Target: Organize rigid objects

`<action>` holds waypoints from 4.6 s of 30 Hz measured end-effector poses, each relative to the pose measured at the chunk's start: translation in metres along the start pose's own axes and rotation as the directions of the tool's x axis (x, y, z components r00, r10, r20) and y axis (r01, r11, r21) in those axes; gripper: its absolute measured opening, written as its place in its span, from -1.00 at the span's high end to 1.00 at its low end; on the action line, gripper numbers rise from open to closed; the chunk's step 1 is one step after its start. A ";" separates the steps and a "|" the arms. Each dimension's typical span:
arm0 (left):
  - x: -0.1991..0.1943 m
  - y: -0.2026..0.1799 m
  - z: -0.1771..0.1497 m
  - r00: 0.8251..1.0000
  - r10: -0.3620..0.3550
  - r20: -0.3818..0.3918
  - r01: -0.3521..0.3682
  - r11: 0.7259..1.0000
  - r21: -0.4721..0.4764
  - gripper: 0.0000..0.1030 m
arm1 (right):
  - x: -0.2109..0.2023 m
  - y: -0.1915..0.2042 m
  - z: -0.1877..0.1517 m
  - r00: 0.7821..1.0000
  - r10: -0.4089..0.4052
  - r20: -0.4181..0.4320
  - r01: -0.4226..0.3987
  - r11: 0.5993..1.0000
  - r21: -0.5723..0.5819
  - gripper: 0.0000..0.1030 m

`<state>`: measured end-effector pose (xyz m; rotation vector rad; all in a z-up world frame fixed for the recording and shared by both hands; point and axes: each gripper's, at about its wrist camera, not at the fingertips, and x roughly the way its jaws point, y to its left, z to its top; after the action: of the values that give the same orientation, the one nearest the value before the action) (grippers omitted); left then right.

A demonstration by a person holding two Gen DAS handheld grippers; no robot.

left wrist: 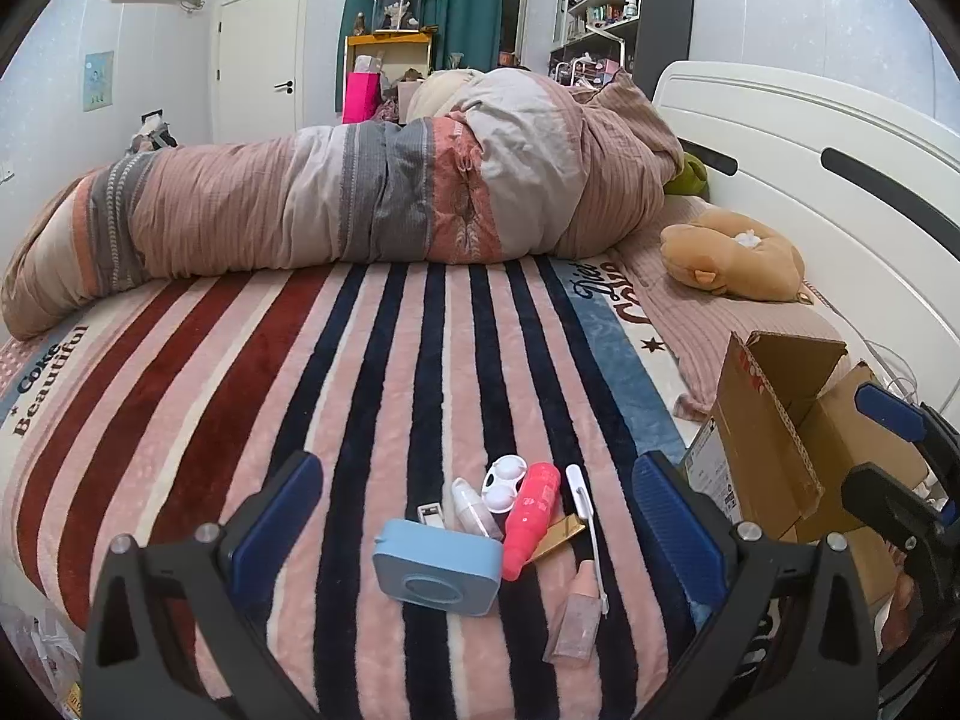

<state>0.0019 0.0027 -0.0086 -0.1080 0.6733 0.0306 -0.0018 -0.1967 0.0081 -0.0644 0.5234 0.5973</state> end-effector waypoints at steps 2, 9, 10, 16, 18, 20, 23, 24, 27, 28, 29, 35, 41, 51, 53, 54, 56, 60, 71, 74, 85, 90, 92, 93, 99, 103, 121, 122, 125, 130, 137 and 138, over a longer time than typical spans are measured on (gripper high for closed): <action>0.000 0.000 0.000 1.000 0.001 -0.001 -0.001 1.000 0.000 -0.99 | 0.001 0.000 0.000 1.000 0.010 -0.018 -0.010 1.000 0.005 -1.00; -0.002 0.003 -0.002 1.000 0.005 -0.005 -0.005 1.000 -0.004 -0.99 | -0.002 0.001 -0.002 0.999 0.032 -0.019 -0.032 0.999 0.003 -1.00; -0.003 0.003 -0.003 1.000 0.005 -0.005 -0.005 1.000 -0.004 -0.99 | -0.002 0.001 -0.003 0.999 0.032 -0.020 -0.032 0.999 0.004 -1.00; -0.004 0.000 -0.003 1.000 0.008 -0.004 -0.008 1.000 0.001 -0.99 | -0.003 0.002 -0.002 0.999 0.029 -0.014 -0.029 1.000 0.005 -1.00; -0.004 -0.002 -0.003 1.000 0.007 -0.002 -0.007 1.000 0.003 -0.99 | -0.004 0.003 -0.003 1.000 0.029 -0.010 -0.029 1.000 0.008 -1.00; -0.005 -0.003 -0.003 1.000 0.007 -0.002 -0.007 1.000 0.005 -0.99 | -0.006 0.001 -0.002 1.000 0.030 -0.007 -0.030 0.999 0.011 -1.00; -0.007 -0.008 -0.003 1.000 0.009 0.003 -0.009 1.000 0.010 -0.99 | -0.009 0.000 -0.003 1.000 0.029 -0.001 -0.029 0.999 0.015 -1.00; -0.008 -0.009 -0.003 1.000 0.008 0.004 -0.008 1.000 0.010 -0.99 | -0.010 0.000 -0.004 1.000 0.026 0.001 -0.026 1.000 0.014 -1.00; -0.011 -0.011 -0.002 1.000 0.006 0.009 -0.006 1.000 0.015 -0.99 | -0.014 -0.004 -0.004 1.000 0.028 0.004 -0.028 0.999 0.021 -1.00; -0.011 -0.012 -0.002 1.000 0.006 0.010 -0.006 1.000 0.015 -0.99 | -0.014 -0.005 -0.004 1.000 0.029 0.007 -0.029 0.999 0.023 -1.00; -0.012 -0.013 -0.002 1.000 0.005 0.011 -0.005 1.000 0.016 -0.99 | -0.015 -0.005 -0.004 1.000 0.030 0.008 -0.030 0.999 0.024 -1.00; -0.015 -0.015 -0.003 1.000 0.004 0.013 -0.005 1.000 0.019 -0.99 | -0.020 -0.009 -0.006 1.000 0.019 0.009 -0.019 0.999 0.029 -1.00; -0.019 -0.019 -0.004 1.000 -0.006 0.019 0.005 1.000 0.021 -0.99 | -0.022 -0.011 -0.008 1.000 0.010 0.006 -0.010 1.000 0.024 -1.00; -0.027 -0.009 -0.006 0.998 -0.042 0.045 0.041 0.999 0.012 -0.99 | -0.025 0.001 -0.006 0.998 -0.058 0.025 0.058 0.998 -0.013 -1.00; -0.027 -0.002 -0.007 0.998 -0.048 0.052 0.048 0.999 0.008 -0.99 | -0.025 0.008 -0.002 0.998 -0.057 0.032 0.059 0.998 -0.035 -1.00; -0.028 0.002 -0.007 0.997 -0.048 0.057 0.048 0.999 0.004 -0.99 | -0.024 0.014 0.001 0.998 -0.055 0.037 0.057 0.997 -0.055 -1.00; -0.029 0.014 -0.008 0.997 -0.038 0.072 0.039 0.999 -0.009 -0.99 | -0.015 0.029 0.009 0.999 -0.026 0.021 0.028 0.995 -0.096 -1.00; -0.028 0.050 -0.009 0.995 -0.014 0.100 0.018 0.999 -0.042 -0.99 | 0.027 0.065 0.017 0.997 0.018 -0.075 -0.031 0.985 -0.168 -0.74; -0.003 0.128 -0.029 0.998 0.031 0.048 -0.026 0.995 -0.098 -0.99 | 0.167 0.110 -0.044 0.902 0.164 -0.399 -0.245 0.956 -0.159 -0.21; 0.000 0.135 -0.035 0.999 0.016 0.040 -0.011 0.993 -0.115 -0.99 | 0.184 0.108 -0.054 0.877 0.206 -0.434 -0.286 0.950 -0.127 0.10; -0.002 0.144 -0.057 0.999 0.034 0.006 -0.033 0.989 -0.146 -0.99 | 0.183 0.152 -0.078 0.826 0.289 -0.484 -0.420 0.889 -0.185 0.01; -0.005 0.150 -0.065 0.999 0.053 -0.011 -0.054 0.987 -0.154 -0.99 | 0.190 0.156 -0.087 0.806 0.295 -0.513 -0.426 0.891 -0.157 -0.54; -0.004 0.151 -0.068 0.998 0.052 -0.019 -0.054 0.986 -0.157 -0.99 | 0.194 0.154 -0.091 0.813 0.269 -0.516 -0.398 0.904 -0.158 -0.67; -0.003 0.152 -0.070 0.998 0.053 -0.025 -0.056 0.986 -0.159 -0.99 | 0.196 0.153 -0.093 0.811 0.267 -0.521 -0.394 0.907 -0.149 -0.67; 0.009 0.163 -0.081 0.996 0.030 -0.086 -0.045 0.983 -0.176 -0.99 | 0.196 0.165 -0.095 0.805 0.271 -0.528 -0.433 0.876 -0.210 -0.68; 0.014 0.171 -0.087 0.992 -0.029 -0.119 0.006 0.981 -0.193 -0.99 | 0.209 0.168 -0.097 0.776 0.270 -0.570 -0.459 0.861 -0.218 -0.68; 0.014 0.052 -0.004 0.752 -0.649 -0.118 0.640 0.761 -0.103 -0.45 | 0.047 0.098 -0.002 0.969 0.246 -0.011 -0.240 0.937 -0.252 -0.57; 0.013 0.035 0.007 0.723 -0.680 -0.122 0.674 0.733 -0.088 -0.38 | 0.038 0.090 0.002 0.974 0.226 0.013 -0.216 0.944 -0.251 -0.57; 0.011 -0.011 0.030 0.674 -0.723 -0.152 0.730 0.684 -0.014 -0.01 | 0.019 0.065 0.009 0.987 0.149 0.058 -0.132 0.964 -0.231 -0.57; 0.016 -0.096 0.058 0.721 -0.662 -0.204 0.692 0.702 0.168 0.29 | 0.002 0.002 0.011 0.999 0.031 0.018 -0.029 0.992 -0.121 -0.51; 0.044 -0.177 0.054 0.696 -0.633 -0.339 0.716 0.646 0.263 0.33 | -0.009 -0.071 -0.001 0.995 -0.059 -0.085 0.063 0.997 0.050 -0.50; 0.051 -0.182 0.053 0.688 -0.633 -0.355 0.723 0.640 0.260 0.33 | -0.009 -0.077 -0.003 0.993 -0.067 -0.100 0.073 0.996 0.056 -0.50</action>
<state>0.0858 -0.1730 0.0171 0.0179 0.8273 -0.8766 0.0333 -0.2661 0.0031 -0.0557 0.6317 0.5113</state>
